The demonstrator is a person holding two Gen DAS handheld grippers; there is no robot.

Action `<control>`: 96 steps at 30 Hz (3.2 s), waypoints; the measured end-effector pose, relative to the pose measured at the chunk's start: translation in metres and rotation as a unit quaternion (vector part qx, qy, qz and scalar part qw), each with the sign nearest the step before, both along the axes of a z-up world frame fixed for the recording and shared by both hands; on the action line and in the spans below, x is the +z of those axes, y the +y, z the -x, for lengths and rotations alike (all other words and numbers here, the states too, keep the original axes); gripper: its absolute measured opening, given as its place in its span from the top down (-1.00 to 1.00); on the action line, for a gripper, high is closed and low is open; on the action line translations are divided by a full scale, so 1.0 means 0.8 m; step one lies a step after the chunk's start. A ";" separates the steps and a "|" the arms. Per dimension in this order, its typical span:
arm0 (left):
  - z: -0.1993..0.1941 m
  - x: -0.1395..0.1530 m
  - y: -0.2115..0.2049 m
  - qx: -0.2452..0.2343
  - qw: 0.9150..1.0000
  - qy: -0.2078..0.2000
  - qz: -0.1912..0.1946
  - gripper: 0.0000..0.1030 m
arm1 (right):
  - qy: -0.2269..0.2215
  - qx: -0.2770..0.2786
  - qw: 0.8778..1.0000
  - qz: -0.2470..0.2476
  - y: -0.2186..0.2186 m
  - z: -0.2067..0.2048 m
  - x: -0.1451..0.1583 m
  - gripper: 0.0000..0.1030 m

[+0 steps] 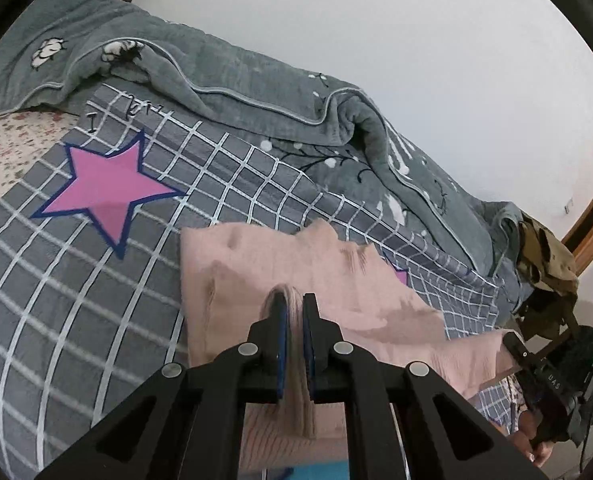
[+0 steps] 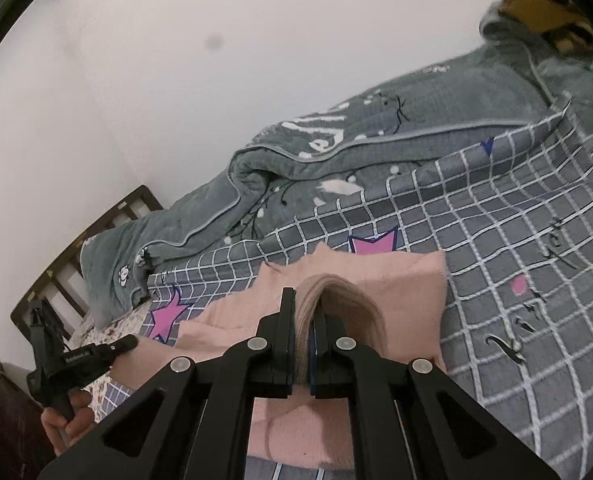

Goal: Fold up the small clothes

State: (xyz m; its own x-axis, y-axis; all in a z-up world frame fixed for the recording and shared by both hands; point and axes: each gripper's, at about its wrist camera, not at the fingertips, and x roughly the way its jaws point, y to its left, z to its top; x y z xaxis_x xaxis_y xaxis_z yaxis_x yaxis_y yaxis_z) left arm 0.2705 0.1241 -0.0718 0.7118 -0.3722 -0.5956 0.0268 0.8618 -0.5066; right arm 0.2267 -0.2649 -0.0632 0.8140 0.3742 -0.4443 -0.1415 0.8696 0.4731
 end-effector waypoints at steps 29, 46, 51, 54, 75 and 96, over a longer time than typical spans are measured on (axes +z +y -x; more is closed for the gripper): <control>-0.141 -0.094 -0.005 -0.034 0.998 -0.010 -0.045 -0.11 | 0.113 -0.031 0.992 0.047 -0.014 -0.160 -0.116 0.20; -0.138 -0.090 -0.032 -0.045 0.991 -0.022 -0.125 -0.17 | 0.116 -0.055 0.984 0.126 0.008 -0.154 -0.114 0.67; -0.134 -0.088 -0.029 -0.049 0.992 -0.035 -0.114 -0.28 | 0.046 -0.050 0.987 0.145 0.018 -0.128 -0.085 -0.01; -0.129 -0.084 -0.023 -0.043 0.993 -0.047 -0.103 -0.39 | 0.007 -0.064 0.984 0.168 0.020 -0.104 -0.060 -0.28; 0.034 -0.083 -0.003 -0.059 0.989 -0.082 -0.108 -0.63 | 0.096 -0.021 0.983 0.158 0.000 -0.004 -0.124 -0.46; 0.027 -0.114 0.000 -0.070 0.993 -0.032 -0.084 -0.66 | 0.107 -0.024 0.973 0.202 0.016 -0.011 -0.129 -0.45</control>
State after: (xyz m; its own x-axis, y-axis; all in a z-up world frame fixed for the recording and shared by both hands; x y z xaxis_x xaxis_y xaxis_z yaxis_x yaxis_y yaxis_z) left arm 0.2492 0.1239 -0.1629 0.6981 -0.3701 -0.6129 0.1805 0.9193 -0.3496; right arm 0.2354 -0.2522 -0.1664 0.6993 0.0968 -0.7083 -0.0312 0.9940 0.1050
